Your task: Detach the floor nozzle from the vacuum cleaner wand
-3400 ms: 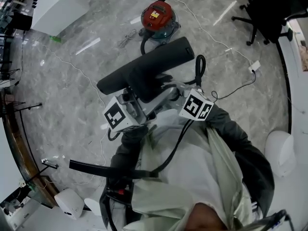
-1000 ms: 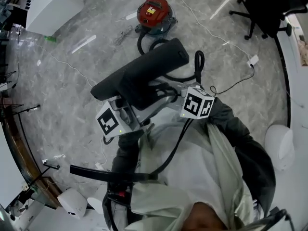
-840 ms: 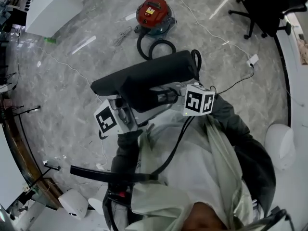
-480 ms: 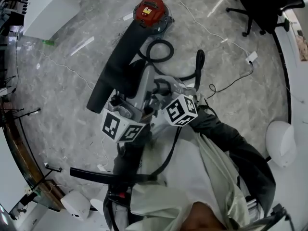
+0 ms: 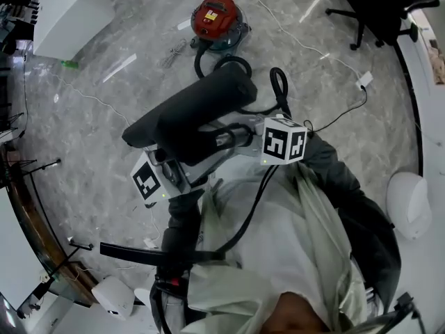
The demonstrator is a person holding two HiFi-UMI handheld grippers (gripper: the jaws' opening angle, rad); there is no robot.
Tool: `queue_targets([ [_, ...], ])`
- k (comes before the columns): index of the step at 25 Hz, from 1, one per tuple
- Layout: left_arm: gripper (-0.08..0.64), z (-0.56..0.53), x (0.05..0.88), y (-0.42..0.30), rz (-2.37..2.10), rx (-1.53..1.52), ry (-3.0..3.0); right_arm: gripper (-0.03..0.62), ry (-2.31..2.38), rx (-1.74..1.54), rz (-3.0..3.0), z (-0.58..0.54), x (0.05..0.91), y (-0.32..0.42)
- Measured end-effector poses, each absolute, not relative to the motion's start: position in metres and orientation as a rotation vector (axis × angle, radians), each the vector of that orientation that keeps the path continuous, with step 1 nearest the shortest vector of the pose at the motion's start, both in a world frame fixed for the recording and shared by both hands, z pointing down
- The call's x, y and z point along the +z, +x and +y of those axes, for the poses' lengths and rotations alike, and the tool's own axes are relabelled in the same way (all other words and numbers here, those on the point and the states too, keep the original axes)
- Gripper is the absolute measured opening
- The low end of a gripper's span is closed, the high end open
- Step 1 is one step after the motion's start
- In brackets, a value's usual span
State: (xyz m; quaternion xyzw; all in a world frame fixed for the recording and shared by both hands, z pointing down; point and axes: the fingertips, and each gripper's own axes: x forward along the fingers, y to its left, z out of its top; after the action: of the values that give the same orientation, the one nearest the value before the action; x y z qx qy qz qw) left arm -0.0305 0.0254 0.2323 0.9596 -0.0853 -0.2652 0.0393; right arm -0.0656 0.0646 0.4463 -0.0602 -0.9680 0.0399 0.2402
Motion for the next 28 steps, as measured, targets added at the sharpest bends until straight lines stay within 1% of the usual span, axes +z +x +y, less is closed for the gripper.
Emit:
queue_targets([
  [2, 0.075, 0.017, 0.229, -0.031, -0.321, -0.806, 2.935, 0.038, 0.011, 0.072, -2.675, 0.050, 0.443, -0.070],
  [6, 0.077, -0.023, 0.236, -0.037, -0.758, -0.726, 2.797, 0.038, 0.585, 0.012, -2.606, 0.011, 0.452, -0.070],
  [9, 0.077, -0.045, 0.258, -0.048, -1.042, -0.638, 2.635, 0.038, 0.720, 0.028, -2.533, 0.002, 0.466, -0.066],
  [11, 0.077, -0.048, 0.267, -0.052, -1.046, -0.626, 2.592, 0.038, 0.643, 0.062, -2.535, 0.007, 0.473, -0.068],
  [13, 0.077, -0.043, 0.266, -0.047, -0.928, -0.655, 2.616, 0.040, 0.495, 0.090, -2.567, 0.018, 0.474, -0.069],
  [17, 0.075, 0.005, 0.247, -0.026, -0.443, -0.754, 2.857, 0.040, 0.021, 0.110, -2.638, 0.054, 0.463, -0.058],
  [19, 0.075, 0.031, 0.239, -0.015, -0.213, -0.739, 2.971, 0.040, -0.195, 0.118, -2.638, 0.071, 0.455, -0.051],
  [21, 0.075, 0.031, 0.237, -0.010, -0.189, -0.713, 2.982, 0.040, -0.234, 0.129, -2.651, 0.072, 0.451, -0.051],
  [23, 0.075, 0.014, 0.237, -0.015, -0.324, -0.730, 2.918, 0.040, -0.021, 0.110, -2.683, 0.053, 0.450, -0.058],
  [25, 0.075, -0.008, 0.234, -0.023, -0.529, -0.726, 2.854, 0.040, 0.347, 0.060, -2.672, 0.026, 0.451, -0.065],
  [27, 0.075, -0.028, 0.237, -0.029, -0.755, -0.666, 2.786, 0.040, 0.677, 0.030, -2.612, 0.005, 0.454, -0.066],
  [28, 0.075, -0.036, 0.243, -0.033, -0.849, -0.626, 2.749, 0.040, 0.764, 0.037, -2.583, 0.001, 0.456, -0.066],
])
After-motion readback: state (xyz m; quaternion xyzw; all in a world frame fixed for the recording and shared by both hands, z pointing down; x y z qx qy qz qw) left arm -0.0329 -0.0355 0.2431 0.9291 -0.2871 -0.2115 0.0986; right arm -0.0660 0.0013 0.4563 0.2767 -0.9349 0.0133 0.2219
